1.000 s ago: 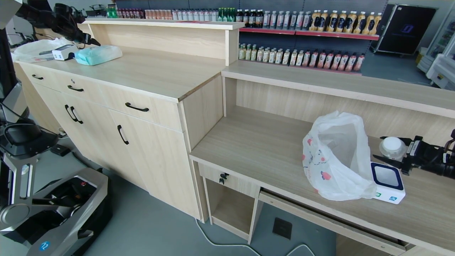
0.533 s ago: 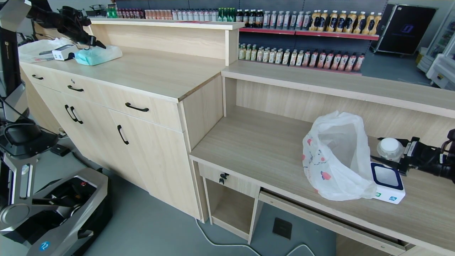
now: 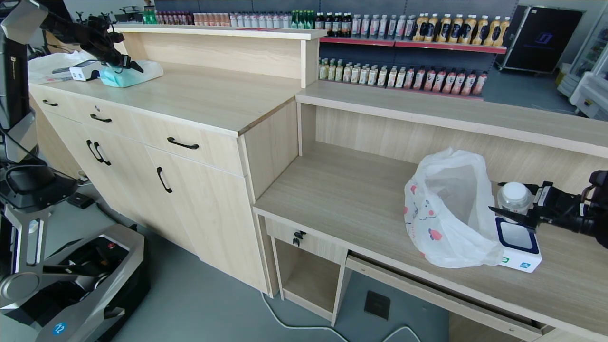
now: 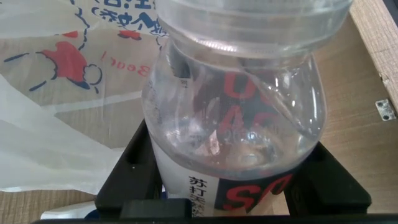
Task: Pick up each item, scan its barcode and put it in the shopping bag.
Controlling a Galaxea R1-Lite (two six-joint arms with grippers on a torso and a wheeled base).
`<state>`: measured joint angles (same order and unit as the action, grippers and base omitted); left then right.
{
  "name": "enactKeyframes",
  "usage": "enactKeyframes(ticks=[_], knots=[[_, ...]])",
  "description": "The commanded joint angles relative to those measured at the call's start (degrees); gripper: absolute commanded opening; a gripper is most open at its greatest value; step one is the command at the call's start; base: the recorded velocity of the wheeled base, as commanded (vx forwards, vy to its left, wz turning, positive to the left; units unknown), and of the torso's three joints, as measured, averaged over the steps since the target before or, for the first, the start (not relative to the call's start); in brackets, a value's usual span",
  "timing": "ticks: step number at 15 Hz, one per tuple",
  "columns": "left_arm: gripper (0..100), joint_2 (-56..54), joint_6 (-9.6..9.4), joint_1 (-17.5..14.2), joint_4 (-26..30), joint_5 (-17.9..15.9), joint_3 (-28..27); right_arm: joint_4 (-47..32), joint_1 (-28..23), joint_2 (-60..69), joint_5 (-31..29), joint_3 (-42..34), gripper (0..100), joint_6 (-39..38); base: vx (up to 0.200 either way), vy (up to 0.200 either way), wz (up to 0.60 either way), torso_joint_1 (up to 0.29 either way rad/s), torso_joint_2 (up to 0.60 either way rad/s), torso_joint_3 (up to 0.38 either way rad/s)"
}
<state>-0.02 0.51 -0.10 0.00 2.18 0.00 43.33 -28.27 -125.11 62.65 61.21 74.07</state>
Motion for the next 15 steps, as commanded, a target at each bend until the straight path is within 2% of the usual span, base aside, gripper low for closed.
enactKeyframes(ticks=[1, 4, 6, 8, 9, 10, 11, 12, 13, 15], knots=[[100, 0.0, 0.02, 0.0, 0.0, 0.0, 0.0, 0.0, 0.2, -0.4, 0.0, 0.3, 0, 0.0, 0.0, 0.0, 0.0, 0.0, 0.0, 0.0], [100, 0.0, 0.02, 0.0, 0.0, 0.0, 0.0, 0.0, 0.7, 0.1, 0.0, 0.7, 0, -0.1, 0.0, 0.0, 0.0, 0.0, 0.0, 0.0], [100, 0.0, 0.02, 0.0, 0.0, 0.0, 0.0, -1.5, 1.4, 5.6, -0.3, 3.7, 0, -1.3, 0.0, 0.0, 0.0, 0.0, 0.0, 0.0], [100, 0.0, 0.02, 0.0, 0.0, 0.0, 0.0, -13.9, 2.0, 19.0, -4.2, 4.4, 0, -9.3, 0.0, 0.0, 0.0, 0.0, 0.0, 0.0], [100, 0.0, 0.02, 0.0, 0.0, 0.0, 0.0, -20.1, 2.1, 24.7, -6.7, 3.8, 0, -15.8, 0.0, 0.0, 0.0, 0.0, 0.0, 0.0], [100, 0.0, 0.02, 0.0, 0.0, 0.0, 0.0, -24.8, 2.3, 29.2, -10.5, 3.0, 0, -22.6, 0.0, 0.0, 0.0, 0.0, 0.0, 0.0], [100, 0.0, 0.02, 0.0, 0.0, 0.0, 0.0, -26.5, 2.6, 31.1, -12.8, 2.5, 0, -26.0, 0.0, 0.0, 0.0, 0.0, 0.0, 0.0], [100, 0.0, 0.02, 0.0, 0.0, 0.0, 0.0, -28.2, 4.8, 34.1, -24.0, 0.9, 0, -38.7, 0.0, 0.0, 0.0, 0.0, 0.0, 0.0], [100, 0.0, 0.02, 0.0, 0.0, 0.0, 0.0, -28.2, 6.8, 34.7, -33.3, 0.8, 0, -47.2, 0.0, 0.0, 0.0, 0.0, 0.0, 0.0], [100, 0.0, 0.02, 0.0, 0.0, 0.0, 0.0, -27.7, 15.4, 35.6, -55.8, 0.6, 0, -67.1, 0.0, 0.0, 0.0, 0.0, 0.0, 0.0]])
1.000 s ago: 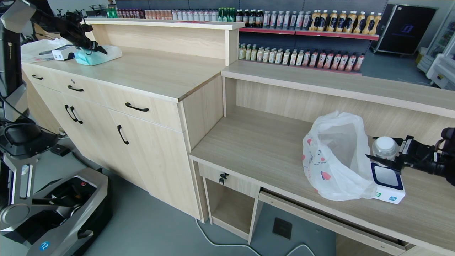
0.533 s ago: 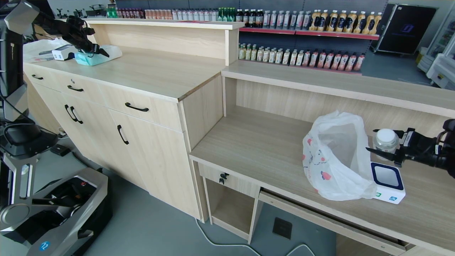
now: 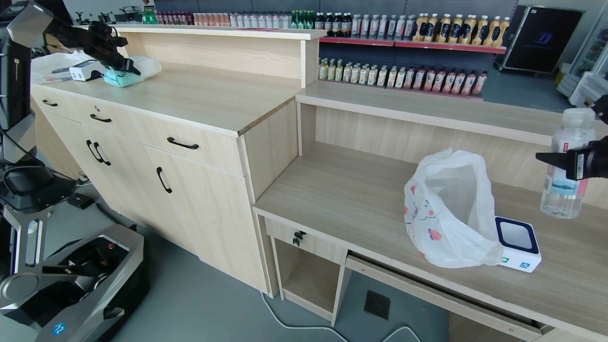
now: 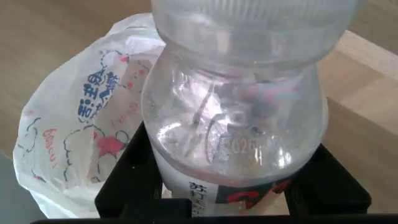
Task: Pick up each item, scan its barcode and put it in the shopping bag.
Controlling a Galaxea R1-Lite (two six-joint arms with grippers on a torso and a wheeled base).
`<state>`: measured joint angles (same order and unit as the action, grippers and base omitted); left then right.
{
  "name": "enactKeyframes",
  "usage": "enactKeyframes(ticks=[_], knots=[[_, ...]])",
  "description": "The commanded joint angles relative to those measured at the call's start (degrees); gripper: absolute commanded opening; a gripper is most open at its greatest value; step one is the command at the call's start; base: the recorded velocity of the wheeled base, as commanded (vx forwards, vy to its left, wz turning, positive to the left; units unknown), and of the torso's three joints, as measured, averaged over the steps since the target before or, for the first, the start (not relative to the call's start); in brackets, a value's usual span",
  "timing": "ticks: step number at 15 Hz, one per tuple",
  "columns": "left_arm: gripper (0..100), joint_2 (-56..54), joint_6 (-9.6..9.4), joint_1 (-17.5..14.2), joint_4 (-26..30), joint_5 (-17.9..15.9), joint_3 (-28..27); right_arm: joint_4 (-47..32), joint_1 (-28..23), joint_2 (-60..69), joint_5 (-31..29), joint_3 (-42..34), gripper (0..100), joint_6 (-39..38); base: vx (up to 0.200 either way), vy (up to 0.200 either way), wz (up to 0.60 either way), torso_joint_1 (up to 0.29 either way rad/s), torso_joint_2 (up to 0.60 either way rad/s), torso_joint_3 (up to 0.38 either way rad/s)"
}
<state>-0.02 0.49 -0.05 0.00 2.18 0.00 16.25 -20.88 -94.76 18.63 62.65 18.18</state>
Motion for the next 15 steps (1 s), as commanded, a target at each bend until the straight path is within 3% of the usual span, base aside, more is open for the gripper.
enactKeyframes(ticks=[1, 3, 4, 7, 10, 15], knots=[[100, 0.0, 0.04, 0.0, 0.0, 0.0, 0.0, 0.4, 11.3, 4.8, -20.6, -1.2, 0, -13.3, 0.0, 0.0, 0.0, 0.0, 0.0, 0.0], [100, 0.0, 0.04, 0.0, 0.0, 0.1, 0.0, 2.6, 14.4, 4.1, -33.0, -3.6, 0, -11.8, 0.0, 0.0, 0.0, 0.0, 0.0, 0.0], [100, 0.0, 0.04, 0.0, 0.0, 0.0, 0.0, 2.6, 14.5, 4.1, -33.9, -4.3, 0, -10.7, 0.0, 0.0, 0.0, 0.0, 0.0, 0.0], [100, 0.0, 0.04, 0.0, 0.0, 0.0, 0.0, 5.7, 14.5, 4.1, -31.5, -5.3, 0, -10.4, 0.0, 0.0, 0.4, 0.002, 0.0, 0.0], [100, 0.0, 0.04, 0.0, 0.0, 0.0, 0.0, 19.7, 15.1, -0.9, -30.0, -6.3, 0, -10.6, 0.0, 0.0, 0.6, -0.001, 0.0, 0.001], [100, 0.0, 0.04, 0.0, 0.0, 0.0, 0.0, 33.8, 11.0, -14.1, -23.1, -6.8, 0, -10.3, 0.0, 0.0, 0.0, 0.0, 0.0, 0.0]])
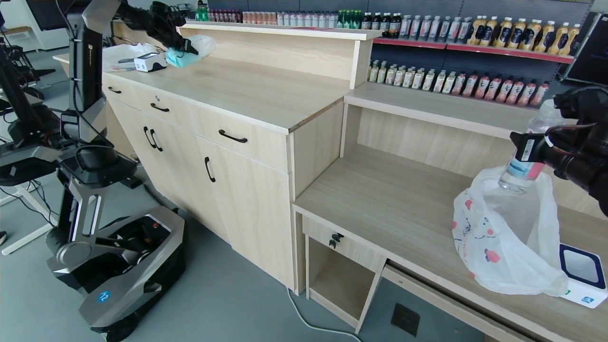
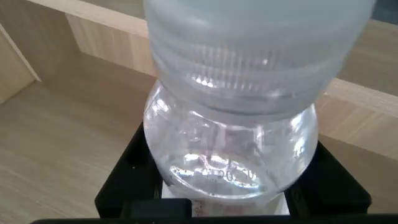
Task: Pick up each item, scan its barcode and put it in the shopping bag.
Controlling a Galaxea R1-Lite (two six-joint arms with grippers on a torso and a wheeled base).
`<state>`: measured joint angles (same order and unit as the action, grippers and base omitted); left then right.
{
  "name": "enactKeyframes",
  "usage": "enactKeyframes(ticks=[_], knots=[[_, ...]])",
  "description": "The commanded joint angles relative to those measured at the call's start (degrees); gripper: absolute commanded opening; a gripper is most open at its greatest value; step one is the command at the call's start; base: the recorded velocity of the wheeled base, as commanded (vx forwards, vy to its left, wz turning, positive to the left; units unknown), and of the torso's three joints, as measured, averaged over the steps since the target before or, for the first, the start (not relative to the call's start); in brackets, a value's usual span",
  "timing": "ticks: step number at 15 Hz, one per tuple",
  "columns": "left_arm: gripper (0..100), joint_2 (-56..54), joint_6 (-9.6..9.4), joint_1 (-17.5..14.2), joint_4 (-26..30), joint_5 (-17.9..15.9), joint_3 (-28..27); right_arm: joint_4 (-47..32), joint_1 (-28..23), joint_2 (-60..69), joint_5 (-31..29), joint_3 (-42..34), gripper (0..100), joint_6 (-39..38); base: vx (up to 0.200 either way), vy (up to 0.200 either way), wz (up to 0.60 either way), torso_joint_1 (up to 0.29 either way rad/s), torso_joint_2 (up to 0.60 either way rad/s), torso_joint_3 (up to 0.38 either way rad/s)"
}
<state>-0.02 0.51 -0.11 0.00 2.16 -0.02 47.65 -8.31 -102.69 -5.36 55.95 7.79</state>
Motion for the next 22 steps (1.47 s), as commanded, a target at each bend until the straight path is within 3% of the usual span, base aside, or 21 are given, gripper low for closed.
enactKeyframes(ticks=[1, 3, 8, 13, 15, 22], knots=[[100, 0.0, 0.02, 0.0, 0.0, 0.0, 0.0, 4.8, -2.1, -8.0, 1.0, -1.1, 0, 0.0, 0.0, 0.0, 0.0, 0.0, 0.0, 0.0], [100, 0.0, 0.02, -0.1, 0.0, 0.0, 0.0, 8.6, -2.4, -10.3, 1.1, -3.0, 0, 0.0, 0.0, 0.0, 0.0, 0.0, 0.0, 0.0], [100, 0.0, 0.02, 0.0, 0.0, 0.0, 0.0, 21.5, -3.4, -18.8, 8.3, -7.9, 0, 0.1, 0.0, 0.0, 0.0, 0.0, 0.0, 0.0], [100, 0.0, 0.02, 0.0, 0.0, 0.0, 0.0, 27.5, -2.0, -22.7, 11.9, -9.7, 0, -0.2, 0.0, 0.0, 0.0, 0.0, 0.0, 0.0], [100, 0.0, 0.02, 0.0, 0.0, 0.0, 0.0, 32.0, -1.5, -25.5, 17.2, -9.9, 0, -0.2, 0.0, 0.0, 0.0, 0.0, 0.0, 0.0], [100, 0.0, 0.02, 0.0, 0.0, 0.0, 0.0, 33.0, -2.6, -28.2, 18.5, -9.8, 0, 0.4, 0.0, 0.0, 0.0, 0.0, 0.0, 0.0]])
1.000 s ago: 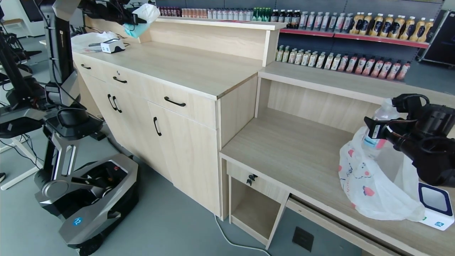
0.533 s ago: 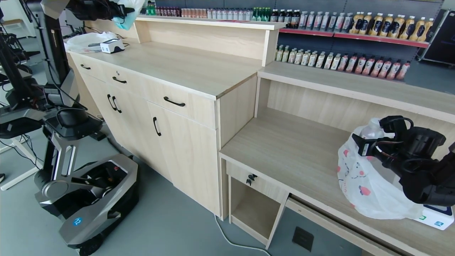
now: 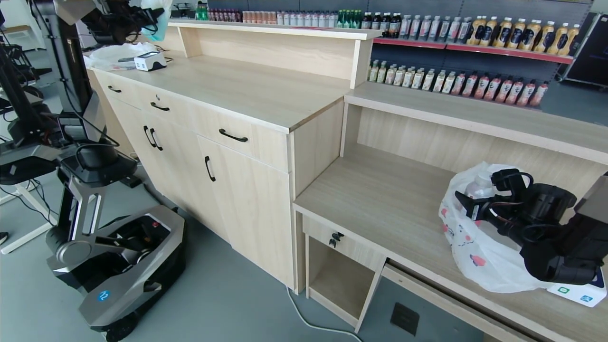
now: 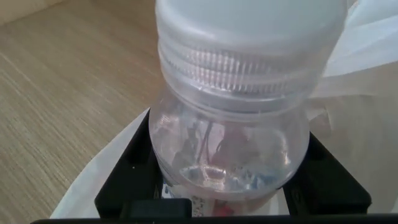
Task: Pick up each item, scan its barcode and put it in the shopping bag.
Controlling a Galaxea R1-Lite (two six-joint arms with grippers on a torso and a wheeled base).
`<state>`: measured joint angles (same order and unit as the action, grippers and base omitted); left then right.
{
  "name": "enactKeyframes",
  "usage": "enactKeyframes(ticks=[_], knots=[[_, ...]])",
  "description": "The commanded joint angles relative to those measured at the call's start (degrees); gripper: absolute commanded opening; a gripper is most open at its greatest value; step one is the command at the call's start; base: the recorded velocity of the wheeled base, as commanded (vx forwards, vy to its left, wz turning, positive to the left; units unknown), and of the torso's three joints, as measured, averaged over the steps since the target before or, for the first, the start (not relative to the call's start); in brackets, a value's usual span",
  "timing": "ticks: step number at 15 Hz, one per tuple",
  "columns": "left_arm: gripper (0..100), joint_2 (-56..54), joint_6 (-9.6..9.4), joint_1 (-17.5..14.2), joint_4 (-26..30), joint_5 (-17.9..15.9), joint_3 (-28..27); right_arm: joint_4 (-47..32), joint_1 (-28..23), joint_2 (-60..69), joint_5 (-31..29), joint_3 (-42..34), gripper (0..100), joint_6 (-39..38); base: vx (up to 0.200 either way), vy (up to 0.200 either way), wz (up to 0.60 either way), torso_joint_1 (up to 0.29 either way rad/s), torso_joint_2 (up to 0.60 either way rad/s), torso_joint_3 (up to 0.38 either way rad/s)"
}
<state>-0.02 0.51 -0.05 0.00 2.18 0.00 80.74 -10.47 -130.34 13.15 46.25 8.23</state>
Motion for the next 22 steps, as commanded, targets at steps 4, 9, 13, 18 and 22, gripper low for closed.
enactKeyframes(ticks=[4, 9, 13, 18, 22], knots=[[100, 0.0, 0.02, 0.0, 0.0, 0.0, 0.0, -0.1, -1.0, -1.3, 0.1, -0.1, 0, -0.1, 0.0, 0.0, 0.0, 0.0, 0.0, 0.0], [100, 0.0, 0.02, 0.0, 0.0, 0.0, 0.0, 0.0, -1.3, -2.1, 0.1, -0.2, 0, -0.1, 0.0, 0.0, 0.0, 0.0, 0.0, 0.0], [100, 0.0, 0.02, -0.1, 0.0, 0.0, 0.0, -0.1, -1.7, -2.4, 0.1, 0.0, 100, -0.1, 0.0, 0.0, 0.0, 0.0, 0.0, 0.0], [100, 0.0, 0.02, 0.0, 0.0, 0.0, 0.0, -3.2, -1.7, 4.0, 1.5, -1.2, 100, -0.1, 0.0, 0.0, 0.0, 0.0, 0.0, 0.0], [100, 0.0, 0.02, 0.0, 0.0, 0.0, 0.0, -11.0, -3.2, 13.6, 3.4, -1.7, 100, 4.1, 0.0, 0.0, 0.0, 0.0, 0.0, 0.0]])
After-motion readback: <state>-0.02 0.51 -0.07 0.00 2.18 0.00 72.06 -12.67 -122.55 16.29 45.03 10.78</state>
